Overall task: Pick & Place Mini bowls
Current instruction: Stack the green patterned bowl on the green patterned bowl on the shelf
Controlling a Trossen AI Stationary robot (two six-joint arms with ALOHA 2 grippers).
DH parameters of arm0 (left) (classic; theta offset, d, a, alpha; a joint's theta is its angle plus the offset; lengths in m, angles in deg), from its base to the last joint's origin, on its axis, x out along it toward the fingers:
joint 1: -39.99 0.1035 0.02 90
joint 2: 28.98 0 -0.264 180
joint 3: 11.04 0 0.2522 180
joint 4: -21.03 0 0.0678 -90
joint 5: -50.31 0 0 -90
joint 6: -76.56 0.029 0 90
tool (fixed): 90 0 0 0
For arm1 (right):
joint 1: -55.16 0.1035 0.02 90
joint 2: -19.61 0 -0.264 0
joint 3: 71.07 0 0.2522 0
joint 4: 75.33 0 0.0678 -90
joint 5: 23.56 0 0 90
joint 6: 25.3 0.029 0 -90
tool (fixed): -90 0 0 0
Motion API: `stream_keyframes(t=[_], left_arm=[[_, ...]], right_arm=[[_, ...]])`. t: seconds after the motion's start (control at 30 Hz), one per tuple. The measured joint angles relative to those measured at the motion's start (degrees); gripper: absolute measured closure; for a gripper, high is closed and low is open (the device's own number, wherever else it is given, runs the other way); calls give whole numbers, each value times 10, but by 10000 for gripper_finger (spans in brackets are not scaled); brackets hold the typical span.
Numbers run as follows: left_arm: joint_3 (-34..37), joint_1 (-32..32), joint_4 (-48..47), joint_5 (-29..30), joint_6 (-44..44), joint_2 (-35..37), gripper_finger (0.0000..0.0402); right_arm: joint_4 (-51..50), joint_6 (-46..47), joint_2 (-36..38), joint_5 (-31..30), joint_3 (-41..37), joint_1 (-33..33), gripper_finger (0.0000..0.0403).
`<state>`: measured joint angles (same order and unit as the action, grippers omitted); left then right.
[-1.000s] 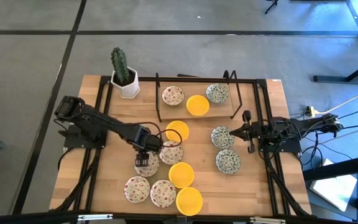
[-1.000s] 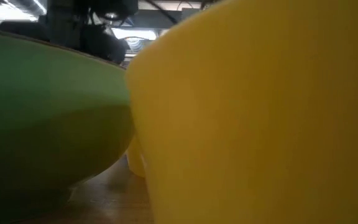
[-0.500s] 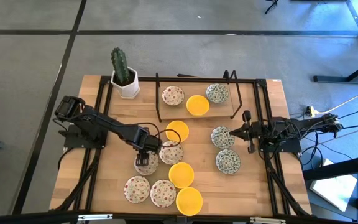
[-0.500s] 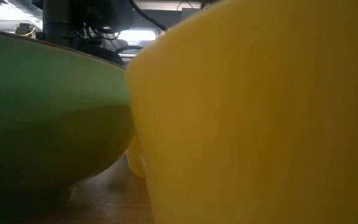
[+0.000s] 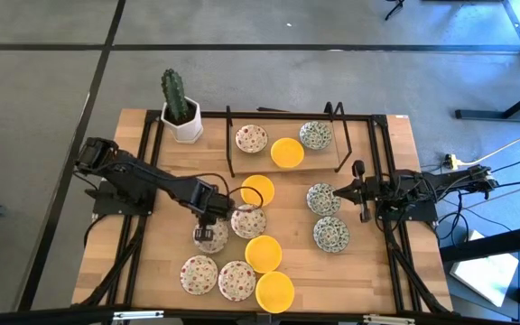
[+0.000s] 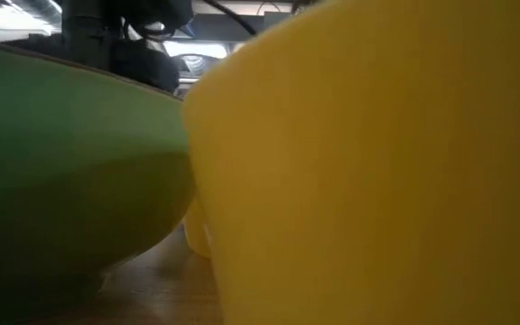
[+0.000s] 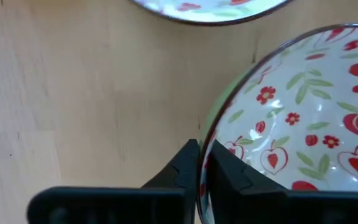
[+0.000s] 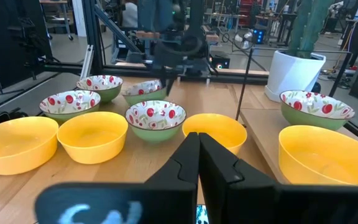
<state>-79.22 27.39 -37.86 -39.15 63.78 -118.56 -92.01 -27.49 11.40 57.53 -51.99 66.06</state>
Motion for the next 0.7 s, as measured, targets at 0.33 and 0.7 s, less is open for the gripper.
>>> stream_keyframes(t=[0.33,0.7], left_arm=[[2,-18,-28,101,5,211,395],[174,-75,183,84,-40,453,395]], right_arm=[[-6,0,0,0,0,0,395],[-13,0,0,0,0,0,395]])
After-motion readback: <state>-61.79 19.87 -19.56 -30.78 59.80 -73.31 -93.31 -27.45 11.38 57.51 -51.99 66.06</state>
